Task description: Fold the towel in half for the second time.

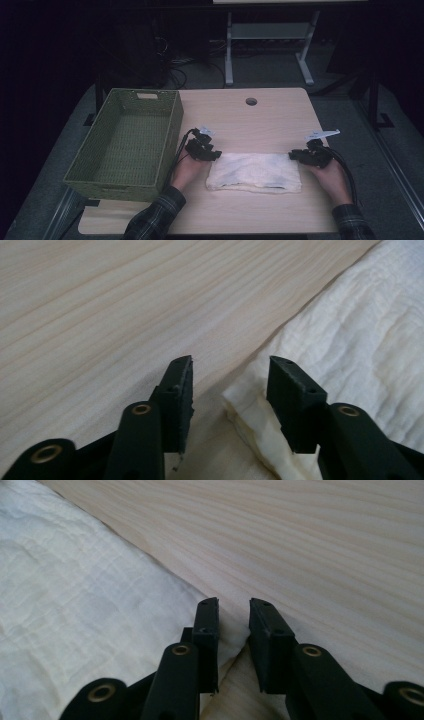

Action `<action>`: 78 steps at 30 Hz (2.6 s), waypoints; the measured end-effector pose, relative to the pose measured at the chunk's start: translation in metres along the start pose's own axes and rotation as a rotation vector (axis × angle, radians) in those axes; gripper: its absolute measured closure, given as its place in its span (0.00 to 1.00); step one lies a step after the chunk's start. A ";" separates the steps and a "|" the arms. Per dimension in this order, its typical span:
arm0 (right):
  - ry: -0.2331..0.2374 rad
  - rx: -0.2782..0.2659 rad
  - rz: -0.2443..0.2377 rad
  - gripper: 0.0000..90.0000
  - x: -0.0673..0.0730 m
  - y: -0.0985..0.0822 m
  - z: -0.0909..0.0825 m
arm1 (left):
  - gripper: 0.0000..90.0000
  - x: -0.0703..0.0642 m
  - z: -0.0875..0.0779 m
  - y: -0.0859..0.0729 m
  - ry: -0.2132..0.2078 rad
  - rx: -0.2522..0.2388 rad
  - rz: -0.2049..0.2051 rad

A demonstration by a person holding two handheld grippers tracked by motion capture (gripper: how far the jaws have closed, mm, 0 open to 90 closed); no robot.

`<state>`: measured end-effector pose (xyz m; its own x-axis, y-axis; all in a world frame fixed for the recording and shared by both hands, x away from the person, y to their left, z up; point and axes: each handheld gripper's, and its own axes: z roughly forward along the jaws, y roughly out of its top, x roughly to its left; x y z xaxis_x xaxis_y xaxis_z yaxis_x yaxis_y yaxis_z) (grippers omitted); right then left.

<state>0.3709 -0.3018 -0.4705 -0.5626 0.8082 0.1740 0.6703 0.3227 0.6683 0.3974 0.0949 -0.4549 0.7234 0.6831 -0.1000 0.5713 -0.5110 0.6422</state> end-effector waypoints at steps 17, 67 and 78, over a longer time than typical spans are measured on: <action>-0.013 -0.073 -0.032 0.96 0.000 0.004 -0.014 | 0.96 -0.007 -0.014 0.006 0.020 -0.057 0.043; 0.049 -0.142 -0.075 0.77 0.040 -0.043 -0.074 | 0.74 -0.047 -0.077 -0.023 -0.023 -0.115 0.104; 0.028 -0.122 -0.075 0.66 0.041 -0.028 -0.059 | 0.58 -0.055 -0.048 0.006 -0.083 -0.098 0.161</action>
<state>0.3006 -0.3065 -0.4391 -0.6233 0.7696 0.1387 0.5630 0.3184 0.7626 0.3420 0.0794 -0.4089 0.8344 0.5489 -0.0497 0.4077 -0.5541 0.7258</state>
